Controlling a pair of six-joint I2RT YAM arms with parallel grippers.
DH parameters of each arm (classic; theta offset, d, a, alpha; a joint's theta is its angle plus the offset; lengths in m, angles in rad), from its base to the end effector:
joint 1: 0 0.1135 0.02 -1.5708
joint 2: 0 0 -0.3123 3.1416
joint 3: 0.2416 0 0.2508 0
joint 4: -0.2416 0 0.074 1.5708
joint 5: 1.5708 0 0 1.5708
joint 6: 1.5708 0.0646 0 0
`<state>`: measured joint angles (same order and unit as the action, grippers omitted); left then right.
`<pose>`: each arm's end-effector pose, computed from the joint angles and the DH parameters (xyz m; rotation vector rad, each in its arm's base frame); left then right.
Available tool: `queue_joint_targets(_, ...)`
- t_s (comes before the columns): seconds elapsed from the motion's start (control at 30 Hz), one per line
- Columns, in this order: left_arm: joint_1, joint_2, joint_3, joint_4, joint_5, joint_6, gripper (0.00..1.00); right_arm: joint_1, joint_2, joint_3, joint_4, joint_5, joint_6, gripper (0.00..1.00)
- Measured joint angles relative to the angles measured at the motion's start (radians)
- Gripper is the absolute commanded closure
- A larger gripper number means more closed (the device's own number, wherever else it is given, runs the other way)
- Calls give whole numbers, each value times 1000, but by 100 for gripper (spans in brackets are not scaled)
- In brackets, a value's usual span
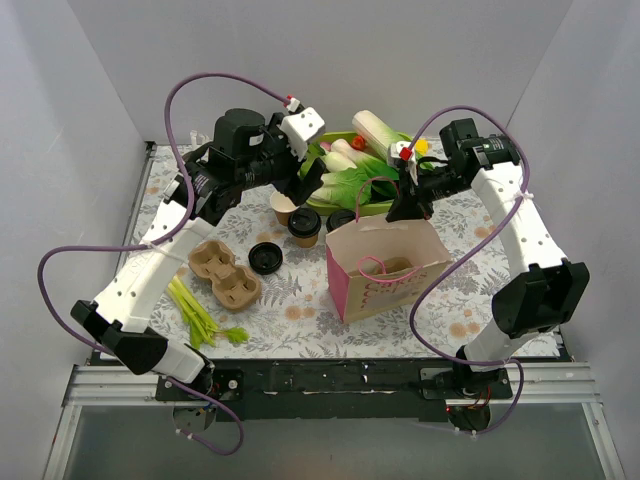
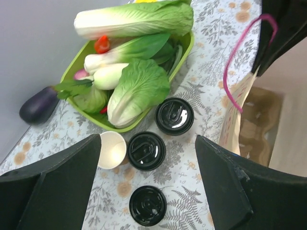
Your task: Pack the takeout coffee
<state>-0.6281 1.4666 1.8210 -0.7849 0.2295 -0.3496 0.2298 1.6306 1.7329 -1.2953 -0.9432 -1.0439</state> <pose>0.2499 -0.1996 0.5078 0.4427 2.0467 -0.8413 0.2959 0.1229 0.4058 -1.5401 1.7070 0.8984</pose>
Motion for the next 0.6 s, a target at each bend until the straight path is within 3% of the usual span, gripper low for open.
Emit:
queue_joint_targets(0.2,16,-46,-103,41,-21,13,19,0,-131,-46,14,63,2,99)
queue_joint_targets(0.6,25,-31,-260,36,7,103,13,25,-521,-301,131,150,16,99)
